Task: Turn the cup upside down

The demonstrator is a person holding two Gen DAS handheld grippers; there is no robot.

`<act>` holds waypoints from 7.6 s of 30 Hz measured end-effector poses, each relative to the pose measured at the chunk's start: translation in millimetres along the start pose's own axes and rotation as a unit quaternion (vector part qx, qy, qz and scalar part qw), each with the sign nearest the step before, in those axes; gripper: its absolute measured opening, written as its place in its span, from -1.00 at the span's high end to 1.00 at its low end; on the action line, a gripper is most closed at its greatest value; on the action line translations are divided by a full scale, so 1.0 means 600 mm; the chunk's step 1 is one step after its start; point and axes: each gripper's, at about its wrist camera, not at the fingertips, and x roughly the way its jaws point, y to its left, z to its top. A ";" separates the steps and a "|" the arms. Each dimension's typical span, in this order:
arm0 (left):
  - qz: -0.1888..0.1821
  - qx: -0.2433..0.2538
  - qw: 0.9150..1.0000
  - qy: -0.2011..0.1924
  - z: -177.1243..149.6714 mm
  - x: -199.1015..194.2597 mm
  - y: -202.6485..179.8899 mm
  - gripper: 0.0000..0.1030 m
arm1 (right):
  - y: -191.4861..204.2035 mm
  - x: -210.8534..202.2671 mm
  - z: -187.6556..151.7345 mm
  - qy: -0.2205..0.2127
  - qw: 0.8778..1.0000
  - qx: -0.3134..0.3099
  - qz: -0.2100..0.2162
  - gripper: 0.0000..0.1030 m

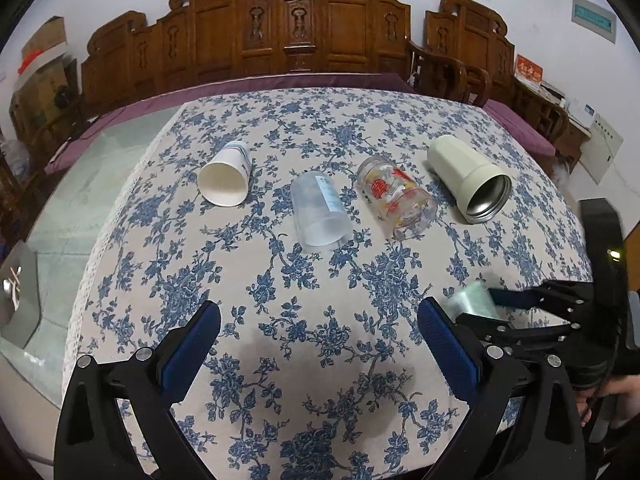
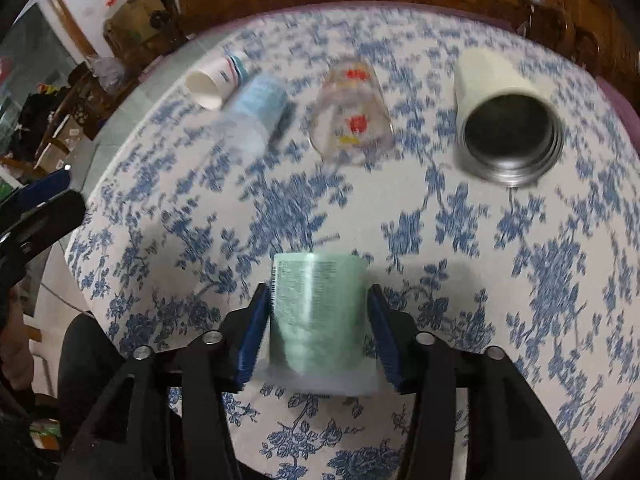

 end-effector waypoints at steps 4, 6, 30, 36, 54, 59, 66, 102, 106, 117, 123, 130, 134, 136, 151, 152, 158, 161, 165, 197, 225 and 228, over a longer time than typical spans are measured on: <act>0.003 0.010 1.000 0.002 0.009 -0.003 -0.017 -0.84 | -0.009 -0.035 -0.014 -0.030 1.000 -0.005 -0.002 -0.16; -0.005 0.011 1.000 0.007 0.014 -0.003 -0.029 -0.84 | -0.016 -0.053 -0.025 -0.043 0.999 -0.002 -0.003 -0.16; -0.088 -0.047 0.979 0.180 0.039 0.140 -0.161 -0.42 | -0.087 -0.154 -0.108 -0.101 0.995 0.016 -0.016 -0.19; -0.098 -0.073 0.968 0.221 0.038 0.181 -0.174 -0.28 | -0.092 -0.156 -0.107 -0.102 0.994 0.020 -0.013 -0.19; -0.107 -0.073 0.961 0.246 0.035 0.219 -0.189 0.14 | -0.108 -0.143 -0.111 -0.092 0.995 0.031 -0.016 -0.19; -0.123 -0.067 0.969 0.205 0.045 0.200 -0.181 0.14 | -0.116 -0.138 -0.111 -0.091 0.995 0.035 -0.021 -0.19; -0.113 -0.046 0.985 0.121 0.062 0.186 -0.165 0.14 | -0.138 -0.121 -0.098 -0.089 0.994 0.049 -0.035 -0.19; -0.037 0.063 0.995 -0.061 -0.036 0.123 -0.175 0.14 | -0.141 -0.098 -0.086 -0.089 0.993 0.058 -0.047 -0.19; -0.041 0.058 0.996 -0.056 -0.048 0.119 -0.171 0.14 | -0.132 -0.099 -0.087 -0.089 0.993 0.055 -0.049 -0.19; -0.043 0.039 0.997 -0.045 -0.058 0.104 -0.154 -0.18 | -0.112 -0.120 -0.090 -0.099 0.992 0.048 -0.060 -0.19; -0.041 0.031 0.997 -0.054 -0.061 0.066 -0.139 -0.43 | -0.090 -0.145 -0.095 -0.118 0.990 0.045 -0.064 -0.19; -0.021 0.022 0.997 -0.073 -0.080 0.011 -0.115 -0.82 | -0.058 -0.183 -0.109 -0.156 0.985 0.044 -0.066 -0.35; -0.012 0.011 0.997 -0.071 -0.094 -0.018 -0.100 -0.84 | -0.041 -0.203 -0.125 -0.176 0.981 0.042 -0.073 -0.54; -0.007 0.008 0.998 -0.069 -0.099 -0.029 -0.094 -0.84 | -0.033 -0.212 -0.136 -0.183 0.979 0.044 -0.074 -0.67; -0.005 -0.005 0.992 -0.123 -0.137 -0.194 -0.073 -0.84 | 0.034 -0.329 -0.201 -0.269 0.958 0.032 -0.096 -0.79; -0.005 -0.009 0.991 -0.133 -0.138 -0.212 -0.071 -0.84 | 0.040 -0.341 -0.204 -0.279 0.955 0.029 -0.097 -0.79; -0.005 -0.019 0.984 -0.179 -0.142 -0.292 -0.067 -0.84 | 0.074 -0.405 -0.226 -0.327 0.939 0.018 -0.104 -0.79; 0.001 -0.015 0.981 -0.195 -0.149 -0.326 -0.070 -0.84 | 0.088 -0.430 -0.238 -0.345 0.933 0.015 -0.104 -0.79; 0.006 -0.009 0.979 -0.205 -0.157 -0.351 -0.074 -0.84 | 0.100 -0.452 -0.250 -0.359 0.928 0.017 -0.101 -0.79; 0.010 -0.005 0.975 -0.221 -0.176 -0.375 -0.088 -0.84 | 0.106 -0.464 -0.262 -0.367 0.925 0.022 -0.099 -0.79; 0.010 -0.005 0.975 -0.222 -0.176 -0.376 -0.090 -0.84 | 0.106 -0.462 -0.263 -0.368 0.924 0.024 -0.098 -0.79; 0.010 -0.005 0.975 -0.223 -0.176 -0.378 -0.091 -0.84 | 0.106 -0.462 -0.264 -0.368 0.924 0.024 -0.098 -0.79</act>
